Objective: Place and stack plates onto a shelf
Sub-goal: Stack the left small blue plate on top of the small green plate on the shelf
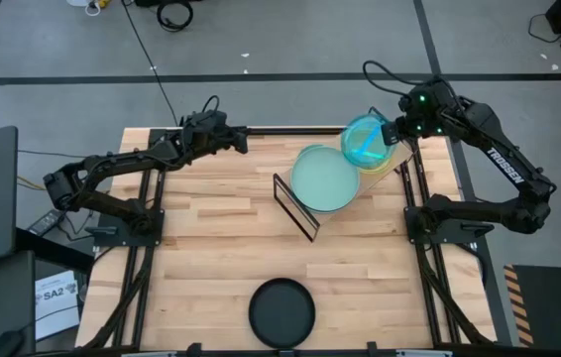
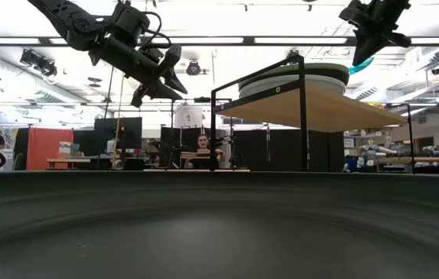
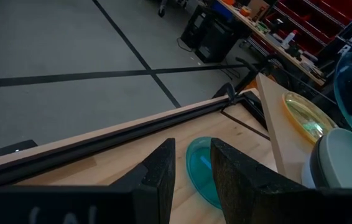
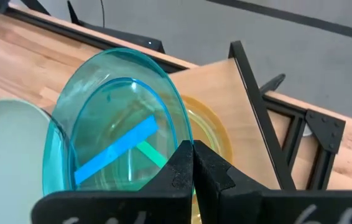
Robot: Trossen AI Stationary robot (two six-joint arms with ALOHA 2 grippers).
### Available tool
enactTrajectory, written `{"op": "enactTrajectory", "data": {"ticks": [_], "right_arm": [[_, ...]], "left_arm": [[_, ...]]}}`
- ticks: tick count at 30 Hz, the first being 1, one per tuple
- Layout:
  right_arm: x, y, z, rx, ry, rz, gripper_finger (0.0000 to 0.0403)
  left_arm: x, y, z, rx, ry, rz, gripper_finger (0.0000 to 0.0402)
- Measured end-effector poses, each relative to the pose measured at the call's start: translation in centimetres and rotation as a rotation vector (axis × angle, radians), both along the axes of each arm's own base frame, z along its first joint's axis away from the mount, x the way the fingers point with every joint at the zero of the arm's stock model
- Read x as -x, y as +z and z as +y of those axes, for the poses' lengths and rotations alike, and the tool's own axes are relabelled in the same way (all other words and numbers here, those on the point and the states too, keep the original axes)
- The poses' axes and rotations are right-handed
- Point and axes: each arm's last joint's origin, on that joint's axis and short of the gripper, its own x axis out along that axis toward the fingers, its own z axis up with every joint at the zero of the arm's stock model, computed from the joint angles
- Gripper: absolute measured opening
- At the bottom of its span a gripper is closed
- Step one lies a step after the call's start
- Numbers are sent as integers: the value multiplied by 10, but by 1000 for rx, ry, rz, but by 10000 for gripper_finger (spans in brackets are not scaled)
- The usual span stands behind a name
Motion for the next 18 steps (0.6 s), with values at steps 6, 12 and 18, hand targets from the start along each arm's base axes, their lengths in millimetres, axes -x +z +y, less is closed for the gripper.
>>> {"op": "enactTrajectory", "data": {"ticks": [6, 12, 18], "right_arm": [[2, -2, 2, -33, 2, 22, 7], [4, -4, 3, -32, -33, 71, 7], [8, -4, 1, 32, -156, 130, 7]], "left_arm": [[0, 0, 0, 0, 0, 0, 107], [0, 0, 0, 0, 0, 0, 107], [0, 0, 0, 0, 0, -1, 107]]}}
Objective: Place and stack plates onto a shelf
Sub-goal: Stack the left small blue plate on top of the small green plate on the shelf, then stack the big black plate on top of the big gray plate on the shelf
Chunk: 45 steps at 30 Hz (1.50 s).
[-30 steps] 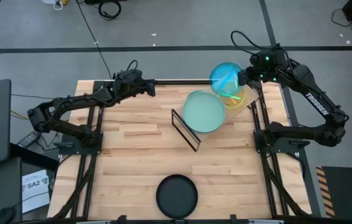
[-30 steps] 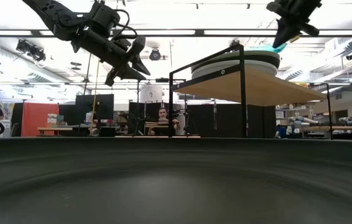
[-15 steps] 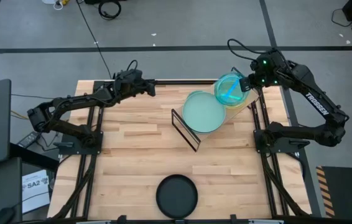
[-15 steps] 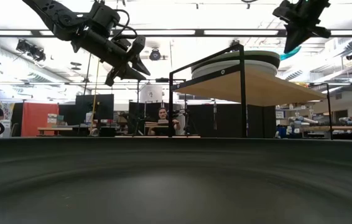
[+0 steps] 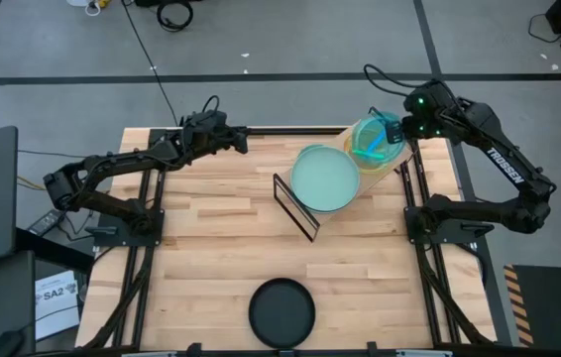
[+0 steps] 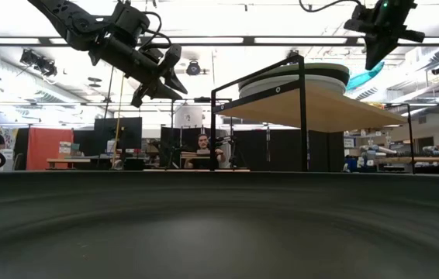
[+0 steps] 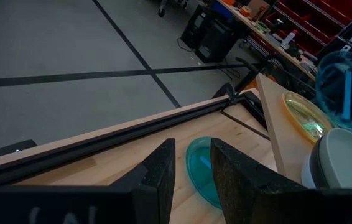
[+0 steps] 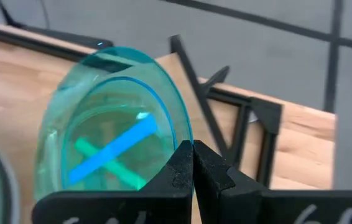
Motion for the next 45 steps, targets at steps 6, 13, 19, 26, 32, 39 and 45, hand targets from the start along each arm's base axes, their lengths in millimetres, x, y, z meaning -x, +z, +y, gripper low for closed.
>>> {"op": "enactTrajectory", "data": {"ticks": [6, 13, 19, 26, 32, 39, 45], "right_arm": [[-2, -3, -3, -8, -4, 15, 7], [-8, -24, -8, -70, 20, 22, 7], [-10, -30, -10, -70, 21, 23, 8], [-11, -29, -11, -54, 22, 9, 11], [-12, -29, -12, -49, 24, 7, 27], [-12, -29, -12, -49, 24, 7, 50], [-12, -29, -12, -49, 24, 7, 71]], "left_arm": [[0, 0, 0, 0, 0, 0, 107], [0, 0, 0, 0, 0, 0, 107], [0, 0, 0, 0, 0, 0, 107], [0, 0, 0, 0, 0, 0, 107], [0, 0, 0, 0, 0, 0, 107], [0, 0, 0, 0, 0, 0, 107], [0, 0, 0, 0, 0, 0, 107]]}}
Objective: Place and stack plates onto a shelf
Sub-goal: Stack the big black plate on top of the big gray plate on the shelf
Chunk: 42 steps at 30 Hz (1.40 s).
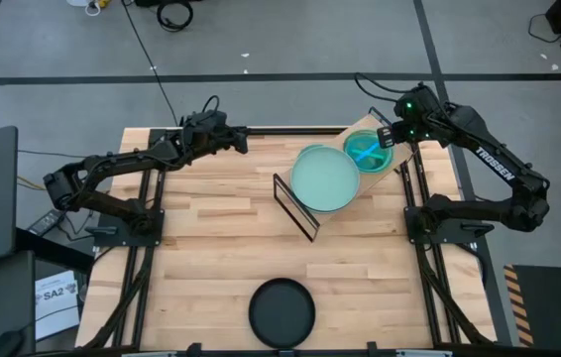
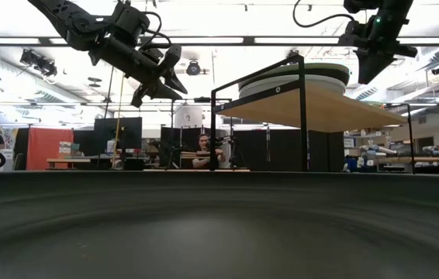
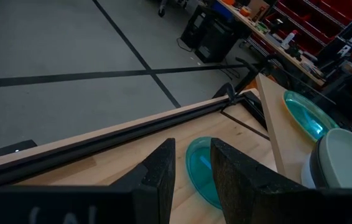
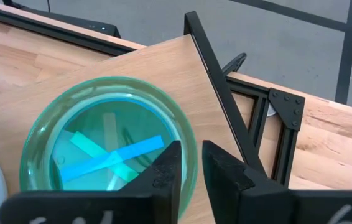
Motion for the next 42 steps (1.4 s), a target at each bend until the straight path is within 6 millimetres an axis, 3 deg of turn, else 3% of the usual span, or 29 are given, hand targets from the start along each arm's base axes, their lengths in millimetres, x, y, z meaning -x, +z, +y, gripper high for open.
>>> {"op": "enactTrajectory", "data": {"ticks": [21, 33, 42], "right_arm": [[0, 0, 0, 0, 0, 1, 132], [0, 0, 0, 0, 0, 1, 144], [0, 0, 0, 0, 0, 1, 144]], "left_arm": [[0, 0, 0, 0, 0, 0, 107], [0, 0, 0, 1, -5, -1, 107], [-11, 0, -17, 17, -128, -11, 107]]}}
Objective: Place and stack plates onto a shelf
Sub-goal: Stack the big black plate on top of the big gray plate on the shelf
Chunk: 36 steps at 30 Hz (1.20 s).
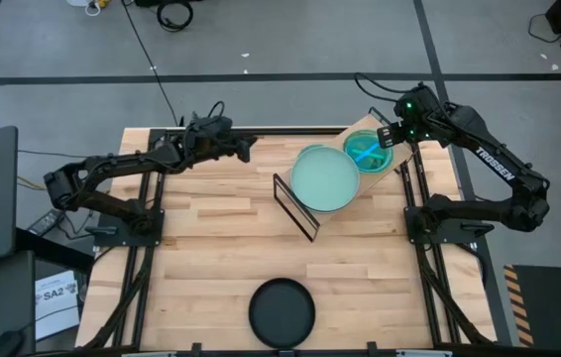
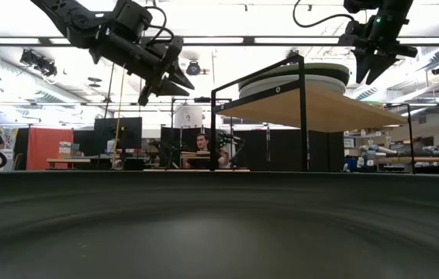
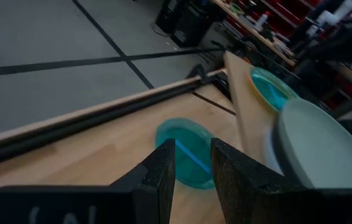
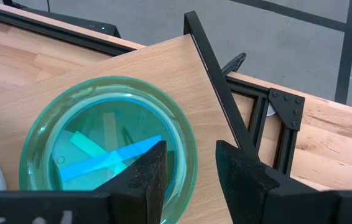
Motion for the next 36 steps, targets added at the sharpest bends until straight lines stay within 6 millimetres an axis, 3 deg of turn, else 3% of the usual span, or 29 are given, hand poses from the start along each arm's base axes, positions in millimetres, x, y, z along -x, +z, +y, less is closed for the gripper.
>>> {"op": "enactTrajectory", "data": {"ticks": [15, 27, 36], "right_arm": [[0, 0, 0, 0, 0, -1, 144], [0, 0, 0, 0, 0, -1, 143], [0, 0, 0, 0, 1, -1, 143]], "left_arm": [[-23, -4, -51, 20, -195, 39, 107], [-39, -4, -122, 22, -446, 40, 107], [-35, -12, -180, 63, -637, 128, 107]]}}
